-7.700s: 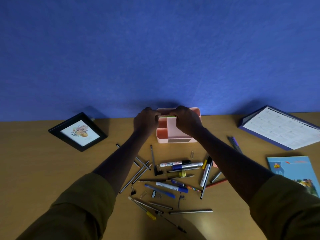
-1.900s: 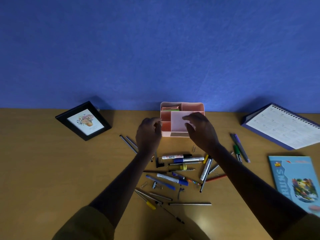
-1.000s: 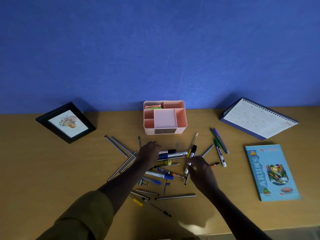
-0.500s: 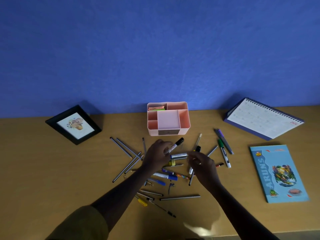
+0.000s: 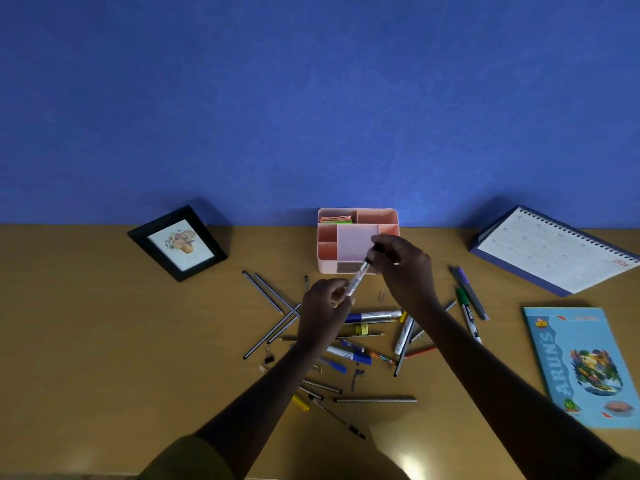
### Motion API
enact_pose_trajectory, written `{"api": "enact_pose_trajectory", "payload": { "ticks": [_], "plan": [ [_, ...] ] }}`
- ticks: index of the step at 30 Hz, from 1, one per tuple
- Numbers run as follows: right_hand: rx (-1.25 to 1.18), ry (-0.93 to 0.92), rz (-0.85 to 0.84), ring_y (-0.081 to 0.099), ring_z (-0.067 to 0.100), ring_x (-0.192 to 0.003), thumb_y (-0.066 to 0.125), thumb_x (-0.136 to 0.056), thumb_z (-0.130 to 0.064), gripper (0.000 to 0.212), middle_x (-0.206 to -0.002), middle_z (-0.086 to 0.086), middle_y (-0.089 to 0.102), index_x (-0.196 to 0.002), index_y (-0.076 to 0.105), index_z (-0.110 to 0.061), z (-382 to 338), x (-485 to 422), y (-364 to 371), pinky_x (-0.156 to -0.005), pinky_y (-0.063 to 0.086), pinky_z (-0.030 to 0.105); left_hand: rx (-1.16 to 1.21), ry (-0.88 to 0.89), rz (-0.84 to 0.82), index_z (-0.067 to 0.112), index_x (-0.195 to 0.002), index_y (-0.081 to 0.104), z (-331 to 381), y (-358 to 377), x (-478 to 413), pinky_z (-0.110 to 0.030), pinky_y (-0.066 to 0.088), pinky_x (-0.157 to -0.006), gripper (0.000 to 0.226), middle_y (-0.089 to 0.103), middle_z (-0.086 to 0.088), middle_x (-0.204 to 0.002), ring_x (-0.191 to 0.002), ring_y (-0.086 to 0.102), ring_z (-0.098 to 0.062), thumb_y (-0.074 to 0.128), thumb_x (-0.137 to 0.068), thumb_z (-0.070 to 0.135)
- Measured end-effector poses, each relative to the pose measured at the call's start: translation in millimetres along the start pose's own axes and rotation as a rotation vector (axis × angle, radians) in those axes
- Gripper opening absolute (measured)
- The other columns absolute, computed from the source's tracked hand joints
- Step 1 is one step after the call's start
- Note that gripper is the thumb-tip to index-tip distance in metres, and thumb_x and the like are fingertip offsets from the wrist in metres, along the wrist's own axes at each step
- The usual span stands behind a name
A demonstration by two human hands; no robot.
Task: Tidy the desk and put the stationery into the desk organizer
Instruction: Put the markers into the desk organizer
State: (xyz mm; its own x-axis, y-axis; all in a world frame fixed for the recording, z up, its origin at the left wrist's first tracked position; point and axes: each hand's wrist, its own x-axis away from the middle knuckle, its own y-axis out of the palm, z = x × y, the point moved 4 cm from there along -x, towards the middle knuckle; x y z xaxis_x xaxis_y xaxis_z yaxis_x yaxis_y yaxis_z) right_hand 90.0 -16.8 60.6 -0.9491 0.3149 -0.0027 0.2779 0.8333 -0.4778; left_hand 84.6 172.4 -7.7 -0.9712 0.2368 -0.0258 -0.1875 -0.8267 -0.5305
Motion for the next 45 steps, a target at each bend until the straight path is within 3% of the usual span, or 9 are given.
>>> {"api": "enact_pose_trajectory", "payload": {
  "ticks": [4, 11, 17, 23, 30, 33, 35, 40, 45],
  "plan": [
    [0.123, -0.197, 0.079, 0.076, 0.007, -0.093, 0.071, -0.102, -0.02, 0.019, -0.11, -0.002, 0.08, -0.12, 0.074, -0.016, -40.3, -39.5, 10.5, -0.07, 0.061, 0.022, -0.016, -0.129, 0.113, 0.019, -0.127, 0.074, -19.4, -11.8, 4.7, -0.008, 0.054, -0.073, 0.03, 0.077, 0.007, -0.106, -0.089, 0.07, 0.005, 0.075, -0.097, 0.02],
    [0.339, -0.379, 0.0, 0.075, 0.02, -0.102, 0.068, -0.101, -0.012, 0.02, -0.115, 0.006, 0.079, -0.12, 0.076, -0.01, -61.7, -89.7, 67.0, -0.088, 0.06, 0.031, -0.055, -0.193, 0.116, 0.023, -0.125, 0.075, -31.5, -21.6, 20.3, -0.008, 0.055, -0.075, 0.028, 0.078, 0.011, -0.11, -0.09, 0.068, 0.01, 0.073, -0.098, 0.024],
    [0.476, -0.305, -0.125, 0.067, 0.02, -0.078, 0.063, -0.095, -0.009, 0.012, -0.085, 0.0, 0.073, -0.089, 0.072, -0.016, -34.1, -104.7, 109.8, -0.067, 0.061, 0.043, 0.017, -0.231, 0.117, 0.026, -0.125, 0.076, -38.6, -34.6, 27.8, -0.015, 0.059, -0.078, 0.028, 0.078, 0.013, -0.108, -0.093, 0.071, 0.005, 0.073, -0.097, 0.026],
    [0.484, -0.255, -0.166, 0.073, 0.026, -0.083, 0.064, -0.096, -0.004, 0.012, -0.092, 0.007, 0.077, -0.096, 0.075, -0.009, -19.3, -116.2, 123.9, -0.073, 0.063, 0.043, 0.045, -0.271, 0.133, 0.023, -0.121, 0.078, -49.5, -44.6, 29.6, -0.009, 0.054, -0.077, 0.026, 0.079, 0.01, -0.108, -0.092, 0.071, 0.005, 0.074, -0.096, 0.024],
    [0.351, -0.222, -0.13, 0.074, 0.023, -0.108, 0.07, -0.097, -0.002, 0.03, -0.123, 0.005, 0.077, -0.125, 0.073, -0.012, -24.5, -104.4, 105.1, -0.089, 0.064, 0.038, 0.045, -0.291, 0.12, 0.023, -0.121, 0.078, -59.1, -39.7, 25.3, -0.022, 0.062, -0.082, 0.026, 0.079, 0.011, -0.107, -0.092, 0.072, 0.004, 0.073, -0.096, 0.026],
    [0.338, -0.204, -0.095, 0.073, 0.014, -0.098, 0.075, -0.096, -0.004, 0.033, -0.12, -0.007, 0.073, -0.127, 0.072, -0.016, -15.9, -81.6, 79.1, -0.083, 0.063, 0.033, 0.026, -0.319, 0.087, 0.024, -0.121, 0.078, -60.0, -29.3, 20.6, -0.021, 0.063, -0.081, 0.026, 0.079, 0.012, -0.109, -0.093, 0.072, 0.005, 0.073, -0.096, 0.027],
    [0.358, -0.189, -0.092, 0.077, 0.019, -0.099, 0.08, -0.095, -0.011, 0.026, -0.121, 0.0, 0.076, -0.119, 0.072, -0.014, 0.5, -62.5, 61.9, -0.084, 0.067, 0.04, 0.008, -0.328, 0.046, 0.023, -0.12, 0.077, -58.4, -19.7, 17.8, -0.015, 0.06, -0.077, 0.024, 0.079, 0.012, -0.108, -0.091, 0.071, 0.006, 0.073, -0.097, 0.026],
    [0.475, -0.18, -0.283, 0.075, 0.01, -0.097, 0.074, -0.099, -0.021, 0.007, -0.107, -0.005, 0.077, -0.106, 0.076, -0.02, 50.1, -7.7, 38.2, -0.086, 0.066, 0.037, -0.034, -0.359, -0.088, 0.019, -0.116, 0.077, -54.4, 8.7, 11.6, -0.008, 0.053, -0.072, 0.021, 0.079, 0.008, -0.106, -0.09, 0.069, 0.006, 0.071, -0.096, 0.021],
    [0.752, -0.169, -0.503, 0.071, 0.013, -0.113, 0.073, -0.099, -0.019, 0.031, -0.129, -0.002, 0.072, -0.13, 0.072, -0.023, 98.4, 28.8, 43.7, -0.085, 0.064, 0.031, -0.007, -0.427, -0.137, 0.02, -0.114, 0.077, -49.2, 31.1, 8.7, -0.011, 0.055, -0.072, 0.021, 0.078, 0.008, -0.107, -0.093, 0.069, 0.006, 0.07, -0.095, 0.015]
  ]
}}
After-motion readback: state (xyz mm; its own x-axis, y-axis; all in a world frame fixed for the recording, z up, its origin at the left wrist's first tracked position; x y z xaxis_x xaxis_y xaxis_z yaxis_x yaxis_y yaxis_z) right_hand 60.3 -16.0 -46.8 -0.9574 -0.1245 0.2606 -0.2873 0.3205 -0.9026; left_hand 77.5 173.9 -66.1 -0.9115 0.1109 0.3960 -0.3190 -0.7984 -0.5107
